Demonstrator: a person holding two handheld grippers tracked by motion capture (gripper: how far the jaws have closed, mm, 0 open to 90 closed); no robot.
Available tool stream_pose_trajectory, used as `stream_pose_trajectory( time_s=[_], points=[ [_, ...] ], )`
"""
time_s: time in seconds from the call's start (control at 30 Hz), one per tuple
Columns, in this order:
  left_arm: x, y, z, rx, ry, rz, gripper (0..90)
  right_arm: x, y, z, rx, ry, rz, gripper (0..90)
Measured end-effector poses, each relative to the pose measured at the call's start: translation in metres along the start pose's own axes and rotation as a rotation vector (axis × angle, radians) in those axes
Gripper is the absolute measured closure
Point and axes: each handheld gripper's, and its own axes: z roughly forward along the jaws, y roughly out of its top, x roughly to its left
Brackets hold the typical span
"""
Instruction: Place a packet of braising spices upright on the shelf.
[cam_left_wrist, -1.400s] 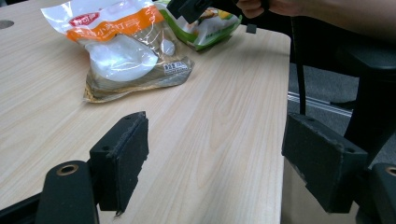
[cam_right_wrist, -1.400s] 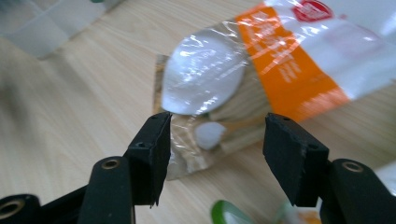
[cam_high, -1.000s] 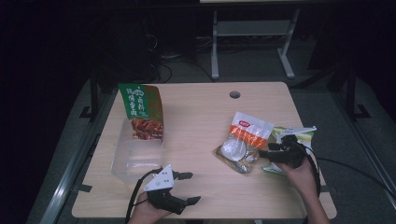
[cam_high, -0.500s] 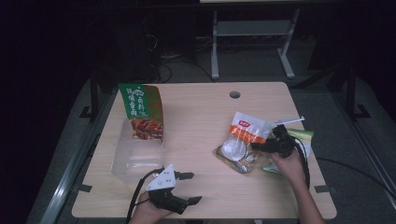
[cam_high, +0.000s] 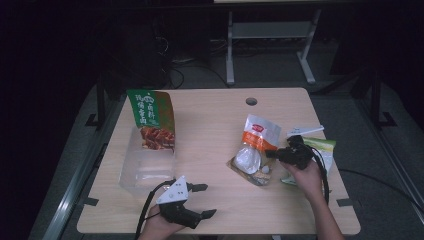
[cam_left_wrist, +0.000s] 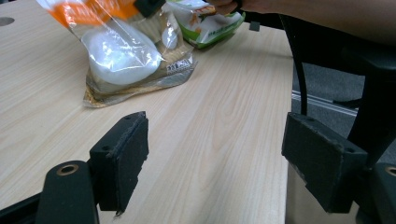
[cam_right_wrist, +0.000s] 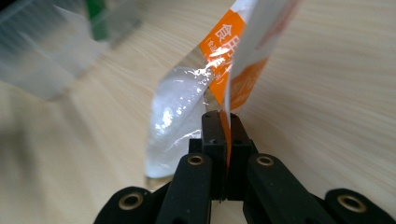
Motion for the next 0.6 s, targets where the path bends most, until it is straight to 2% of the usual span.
stream_pose_trajectory(
  time_s=[0.1, 0.27, 0.33, 0.37, 0.4, 0.43, 0.47, 0.6],
  points=[
    [0.001, 0.001, -0.001, -0.001, 0.007, -0.001, 22.5, 0.009, 0.001, -0.006, -0.024, 0.027, -0.041, 90.0],
    [0.001, 0.003, -0.003, -0.027, 0.008, -0.011, 22.5, 0.026, 0.004, -0.013, -0.051, 0.102, -0.102, 90.0],
    [0.001, 0.004, -0.002, -0.022, 0.007, -0.007, 22.5, 0.035, 0.007, -0.015, -0.040, 0.108, -0.139, 90.0],
    [0.001, 0.004, -0.002, -0.022, 0.007, -0.007, 22.6, 0.035, 0.007, -0.015, -0.040, 0.108, -0.139, 90.0],
    [0.001, 0.004, -0.001, -0.022, 0.008, -0.005, 22.6, 0.044, 0.008, -0.015, -0.035, 0.132, -0.167, 90.0],
    [0.001, 0.004, -0.001, -0.022, 0.008, -0.005, 22.7, 0.044, 0.008, -0.015, -0.035, 0.132, -0.167, 90.0],
    [0.001, 0.005, 0.000, -0.017, 0.012, -0.004, 22.7, 0.051, 0.008, -0.016, -0.031, 0.153, -0.188, 90.0],
    [0.004, 0.006, 0.001, -0.017, 0.013, -0.010, 22.7, 0.061, 0.009, -0.018, -0.034, 0.196, -0.219, 90.0]
  ],
)
